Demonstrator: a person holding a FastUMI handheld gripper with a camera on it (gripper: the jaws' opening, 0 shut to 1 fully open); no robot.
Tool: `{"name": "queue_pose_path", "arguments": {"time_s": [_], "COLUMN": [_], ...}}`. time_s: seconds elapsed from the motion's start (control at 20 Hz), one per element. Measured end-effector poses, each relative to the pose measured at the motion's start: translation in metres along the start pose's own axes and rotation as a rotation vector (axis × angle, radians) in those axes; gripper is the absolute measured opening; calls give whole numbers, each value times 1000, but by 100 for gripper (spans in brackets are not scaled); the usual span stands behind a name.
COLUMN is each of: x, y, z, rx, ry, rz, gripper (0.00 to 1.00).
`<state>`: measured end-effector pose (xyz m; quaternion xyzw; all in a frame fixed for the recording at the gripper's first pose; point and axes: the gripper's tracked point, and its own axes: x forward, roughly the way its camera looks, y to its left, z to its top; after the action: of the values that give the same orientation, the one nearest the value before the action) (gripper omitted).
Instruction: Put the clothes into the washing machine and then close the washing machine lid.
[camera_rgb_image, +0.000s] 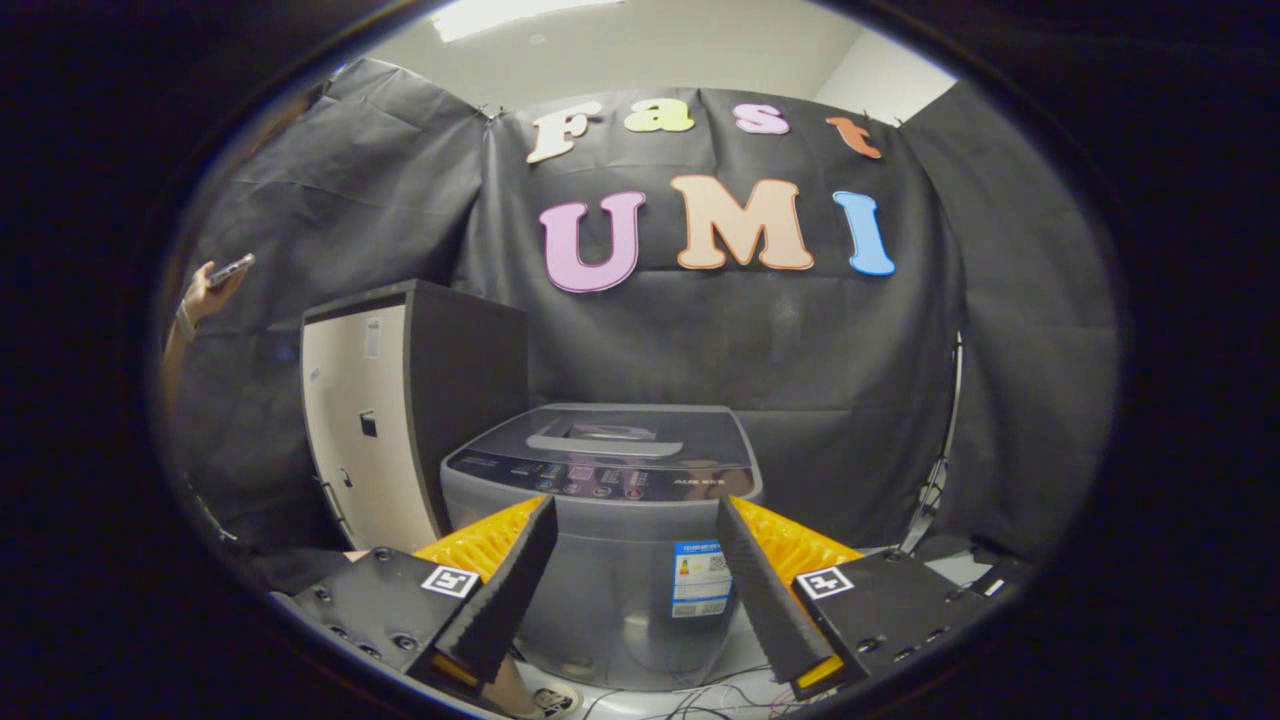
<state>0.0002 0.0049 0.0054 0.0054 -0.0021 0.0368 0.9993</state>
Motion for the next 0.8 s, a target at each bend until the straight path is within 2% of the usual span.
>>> {"name": "queue_pose_path", "arguments": {"time_s": [0.2, 0.8], "x": [0, 6], "y": [5, 12], "z": [1, -7], "rx": [-1, 0], "ry": [-3, 4], "rz": [23, 25], "gripper": [99, 99]}}
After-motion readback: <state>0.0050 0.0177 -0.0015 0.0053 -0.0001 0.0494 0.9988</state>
